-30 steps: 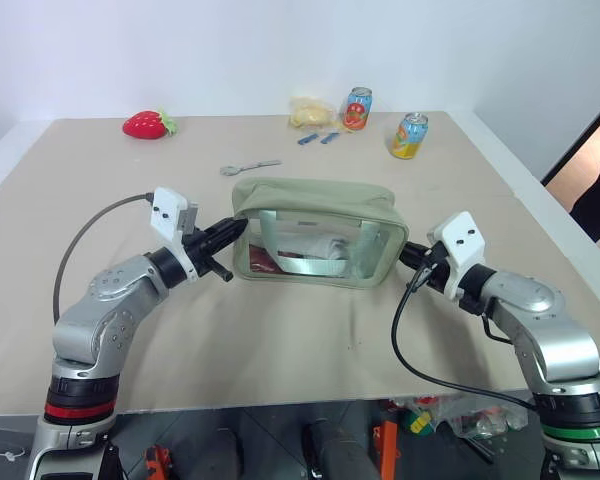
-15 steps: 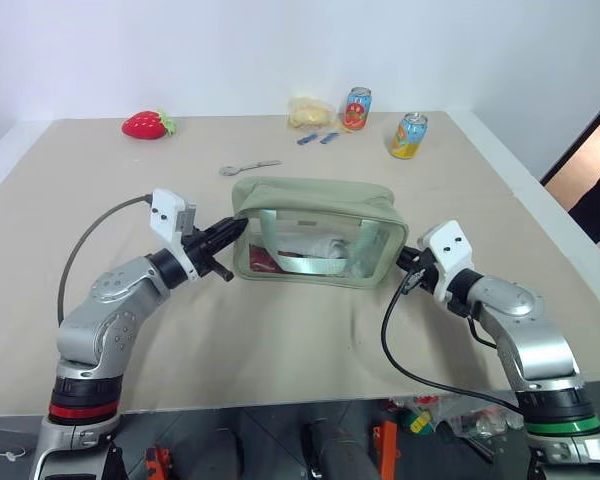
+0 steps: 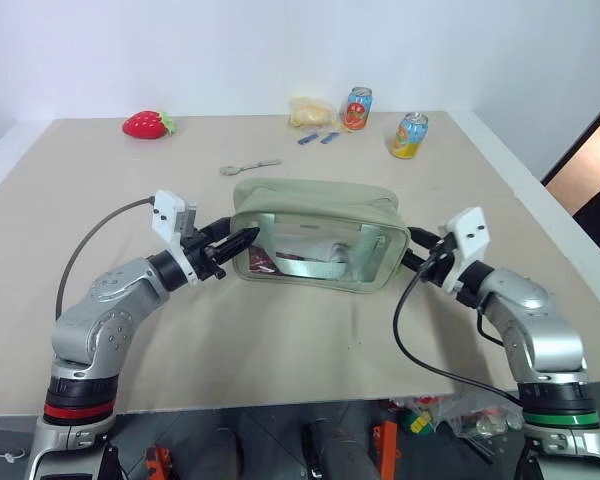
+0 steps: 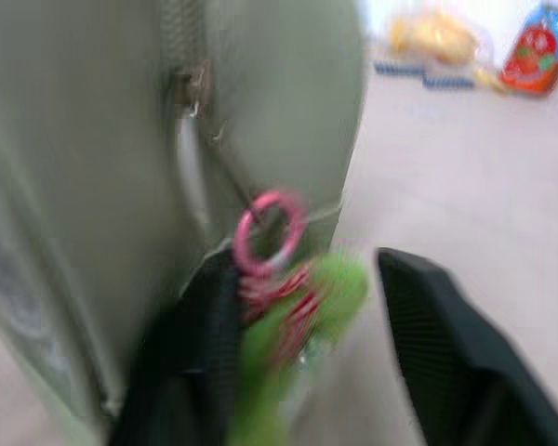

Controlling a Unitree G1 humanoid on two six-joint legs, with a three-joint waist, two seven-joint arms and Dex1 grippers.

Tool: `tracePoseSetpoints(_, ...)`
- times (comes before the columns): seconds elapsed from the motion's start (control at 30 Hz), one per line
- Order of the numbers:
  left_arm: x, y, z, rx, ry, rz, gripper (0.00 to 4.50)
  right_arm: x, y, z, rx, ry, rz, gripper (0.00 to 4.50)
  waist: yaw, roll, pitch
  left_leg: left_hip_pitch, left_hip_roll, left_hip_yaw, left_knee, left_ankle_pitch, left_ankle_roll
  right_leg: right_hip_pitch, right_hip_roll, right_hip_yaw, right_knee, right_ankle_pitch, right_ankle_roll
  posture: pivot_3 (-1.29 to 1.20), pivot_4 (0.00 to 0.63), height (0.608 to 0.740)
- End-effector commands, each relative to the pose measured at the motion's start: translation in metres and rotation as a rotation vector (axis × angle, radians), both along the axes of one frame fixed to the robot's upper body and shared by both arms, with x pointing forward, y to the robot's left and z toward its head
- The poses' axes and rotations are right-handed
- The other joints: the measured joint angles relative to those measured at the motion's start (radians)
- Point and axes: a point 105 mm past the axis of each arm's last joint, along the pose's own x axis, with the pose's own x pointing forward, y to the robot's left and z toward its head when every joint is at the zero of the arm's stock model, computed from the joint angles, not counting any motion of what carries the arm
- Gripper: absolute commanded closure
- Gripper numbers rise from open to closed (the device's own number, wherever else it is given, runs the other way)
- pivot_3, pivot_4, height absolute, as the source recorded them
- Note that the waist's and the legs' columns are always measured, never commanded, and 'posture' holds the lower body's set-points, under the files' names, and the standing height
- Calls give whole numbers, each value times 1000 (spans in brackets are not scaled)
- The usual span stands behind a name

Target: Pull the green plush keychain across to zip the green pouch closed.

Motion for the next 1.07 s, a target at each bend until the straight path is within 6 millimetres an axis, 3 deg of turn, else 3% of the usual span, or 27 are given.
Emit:
tracePoseSetpoints(0.03, -9, 3, 20, -2, -70, -13, 407, -14, -1, 40, 76, -106, 57, 440, 0, 0, 0, 0, 0, 0, 0, 0, 0, 0, 0, 0, 0, 0, 0, 0, 150, 740)
tracePoseSetpoints(0.1, -10, 3, 19, 6, -65, -17, 67, -18, -1, 47, 95, -118, 74, 67, 0, 0, 0, 0, 0, 0, 0, 0, 0, 0, 0, 0, 0, 0, -1, 0, 150, 740)
tracePoseSetpoints(0.43, -13, 4, 21, -1, -85, -11, 67, -26, -2, 66, 140, -157, 75, 67, 0, 0, 0, 0, 0, 0, 0, 0, 0, 0, 0, 0, 0, 0, -1, 0, 150, 740)
tracePoseSetpoints(0.7, -8, 27, 37, 47, -204, 127, 67, -47, -21, 85, 134, -218, 3, 67, 2, 0, 0, 0, 0, 0, 0, 0, 0, 0, 0, 0, 0, -1, -1, 0, 150, 740)
tracePoseSetpoints(0.83, -14, 36, 29, 92, -216, 178, 67, -66, -18, 67, 73, -155, 8, 67, 1, 0, 0, 0, 0, 0, -1, 0, 0, 0, 0, 0, 0, -1, -1, 0, 150, 740)
tracePoseSetpoints(0.97, -19, 45, 1, 235, -183, 272, 67, -89, -7, 33, 10, -64, 41, 67, 2, 0, 0, 1, 1, -1, -2, -1, -1, 0, 0, 0, 0, -3, -2, 0, 150, 740)
tracePoseSetpoints(1.07, -25, 47, -18, 244, -133, 275, 67, -93, -4, 21, 31, -64, 15, 67, 1, 0, 0, 1, 1, 0, -2, -1, -2, 0, 0, 0, 0, -3, -2, 0, 150, 740)
